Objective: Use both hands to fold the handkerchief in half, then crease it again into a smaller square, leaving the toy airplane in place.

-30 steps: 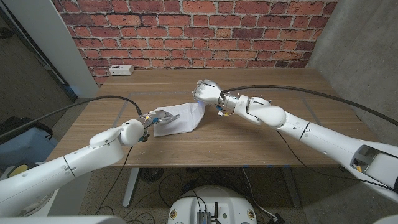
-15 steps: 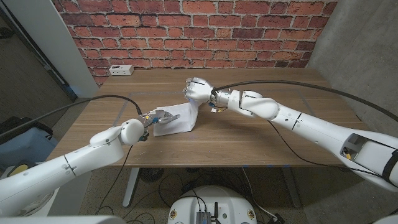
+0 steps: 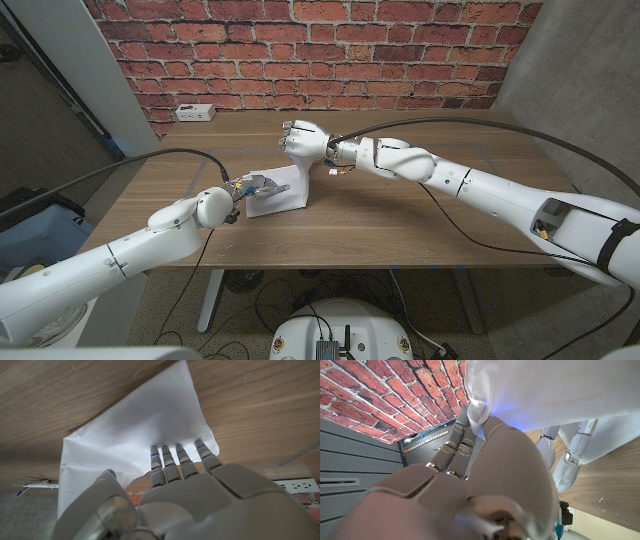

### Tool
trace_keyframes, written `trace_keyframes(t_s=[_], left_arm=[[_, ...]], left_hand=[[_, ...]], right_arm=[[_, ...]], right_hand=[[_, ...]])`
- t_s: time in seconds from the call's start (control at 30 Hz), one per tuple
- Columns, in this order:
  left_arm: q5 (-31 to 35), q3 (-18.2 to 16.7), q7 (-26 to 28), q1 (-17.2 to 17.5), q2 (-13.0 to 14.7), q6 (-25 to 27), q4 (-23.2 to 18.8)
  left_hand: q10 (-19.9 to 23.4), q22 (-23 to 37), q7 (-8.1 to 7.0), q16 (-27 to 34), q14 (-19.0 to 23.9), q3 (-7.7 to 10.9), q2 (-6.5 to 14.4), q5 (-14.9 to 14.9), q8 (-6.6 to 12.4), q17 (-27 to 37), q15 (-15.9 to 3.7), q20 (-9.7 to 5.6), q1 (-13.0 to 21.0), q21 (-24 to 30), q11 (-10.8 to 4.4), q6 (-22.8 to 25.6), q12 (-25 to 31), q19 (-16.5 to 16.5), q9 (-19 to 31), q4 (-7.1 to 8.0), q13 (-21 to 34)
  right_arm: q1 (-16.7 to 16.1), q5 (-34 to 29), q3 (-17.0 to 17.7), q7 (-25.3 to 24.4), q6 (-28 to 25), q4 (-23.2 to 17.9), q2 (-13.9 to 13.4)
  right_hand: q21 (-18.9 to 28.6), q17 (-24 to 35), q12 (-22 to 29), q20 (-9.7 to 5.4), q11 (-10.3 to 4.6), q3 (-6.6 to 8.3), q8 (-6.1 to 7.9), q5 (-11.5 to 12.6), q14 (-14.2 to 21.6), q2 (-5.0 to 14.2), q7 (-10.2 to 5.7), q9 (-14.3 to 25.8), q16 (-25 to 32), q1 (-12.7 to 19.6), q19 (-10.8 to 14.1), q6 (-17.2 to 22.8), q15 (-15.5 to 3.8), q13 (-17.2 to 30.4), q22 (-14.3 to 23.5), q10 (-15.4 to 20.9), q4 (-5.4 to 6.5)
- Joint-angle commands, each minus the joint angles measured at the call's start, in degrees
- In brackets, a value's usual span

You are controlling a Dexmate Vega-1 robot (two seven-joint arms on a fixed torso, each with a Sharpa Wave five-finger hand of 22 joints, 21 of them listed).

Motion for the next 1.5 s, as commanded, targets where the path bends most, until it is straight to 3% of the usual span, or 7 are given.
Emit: trace_keyframes(t_s=[0.03, 0.77, 1.07, 1.13, 1.27, 1.4, 1.5], left_arm=[[1.2, 1.0, -1.5, -1.9, -0.8, 0.4, 0.9], [2.5, 2.5, -4.0, -4.8, -2.4, -1.1, 3.3], [2.5, 2.4, -4.1, -4.8, -2.5, -1.4, 3.6], [2.7, 2.5, -4.3, -5.1, -2.6, -1.4, 3.7], [2.9, 2.6, -4.4, -5.3, -2.8, -1.5, 3.9], [3.1, 2.7, -4.5, -5.4, -3.0, -1.5, 4.0], [3.3, 2.8, -4.6, -5.5, -3.1, -1.5, 4.0]], left_hand=[[0.3, 0.0, 0.91, 0.0, 0.2, 0.09, -0.1, 0.4, -0.04, 0.0, -0.26, 0.10, 0.9, 0.0, 0.00, 0.2, -0.1, 1.0, 0.1, -0.61, 0.2], [0.2, 0.0, 0.55, -0.1, 0.0, 0.05, -0.4, 0.4, -0.37, 0.0, -0.22, 0.16, 1.6, -0.2, 0.15, -0.4, -0.3, 1.0, 0.1, -1.39, 0.2], [0.1, 0.1, 0.46, -0.1, 0.0, 0.01, -0.5, 0.4, -0.48, 0.0, -0.22, 0.17, 1.7, -0.2, 0.16, -0.7, -0.4, 1.0, 0.1, -1.54, 0.2], [0.1, 0.1, 0.44, -0.1, 0.0, 0.01, -0.5, 0.4, -0.48, 0.0, -0.23, 0.19, 1.7, -0.2, 0.22, -0.7, -0.4, 1.0, 0.1, -1.56, 0.2], [0.1, 0.1, 0.43, -0.2, 0.0, -0.01, -0.5, 0.5, -0.50, 0.0, -0.15, 0.19, 1.8, -0.2, 0.20, -0.8, -0.5, 1.0, 0.1, -1.60, 0.2], [0.0, 0.1, 0.36, -0.2, 0.0, -0.02, -0.4, 0.5, -0.51, 0.0, -0.11, 0.20, 1.8, -0.3, 0.27, -0.8, -0.5, 1.0, 0.1, -1.64, 0.2], [0.0, 0.1, 0.29, -0.2, -0.1, -0.03, -0.4, 0.5, -0.53, 0.1, -0.08, 0.21, 1.8, -0.3, 0.23, -0.9, -0.5, 1.0, 0.1, -1.67, 0.2]], right_arm=[[3.4, -1.5, -3.0, -3.4, 0.0, 2.1, 1.6], [5.3, -3.2, -6.4, -10.0, -1.9, 3.6, 4.0], [4.8, -3.3, -7.3, -10.3, -3.3, 3.8, 3.8], [4.1, -4.4, -7.3, -9.5, -5.0, 3.0, 3.6], [2.7, -7.2, -7.5, -8.1, -8.3, 1.1, 2.8], [2.0, -7.8, -7.4, -8.0, -9.1, 0.2, 2.3], [1.6, -7.2, -7.0, -8.1, -8.7, -0.5, 1.8]], right_hand=[[0.6, 0.1, -0.1, -9.40, -0.10, -0.22, -0.04, 0.3, 2.6, 0.07, -0.10, 0.3, -0.1, 0.5, -0.4, 0.0, -9.18, 0.2, 0.1, 0.4, -0.04], [3.2, 0.7, -0.8, -9.31, -0.12, -0.28, -0.45, 0.3, 2.9, -0.13, -0.46, 0.3, -0.8, 0.6, -1.6, -0.2, -9.18, 0.5, 0.1, 0.3, -0.07], [6.9, -0.9, -4.3, -8.35, -0.66, -3.10, -3.90, -0.3, -1.3, -1.77, -1.68, 0.3, -4.2, -3.1, -5.2, -5.9, -9.26, 0.0, -2.0, -5.5, 0.71], [7.1, -1.9, -5.1, -8.19, -0.69, -3.17, -4.76, -0.3, -4.3, -1.14, -1.65, 0.3, -6.2, -3.5, -7.4, -7.1, -9.17, -0.3, -3.8, -8.9, 0.70], [6.0, -6.1, -5.5, -5.80, -1.69, -3.84, -7.17, -0.7, -12.6, -2.45, -5.76, 0.0, -13.3, -10.6, -9.7, -13.6, -9.06, -1.6, -12.2, -17.9, 1.91], [0.3, -6.4, -4.9, -4.36, -2.30, -0.82, -7.34, 0.2, -18.0, -4.16, -7.38, -0.9, -16.7, -17.1, -8.9, -27.8, -8.57, -3.4, -14.9, -30.0, 0.60], [-2.3, -6.4, -4.9, -2.91, -1.83, 0.10, -7.54, 0.5, -19.6, -4.93, -7.39, -1.2, -17.5, -21.5, -8.9, -32.6, -8.19, -3.6, -14.8, -34.1, 1.43]])
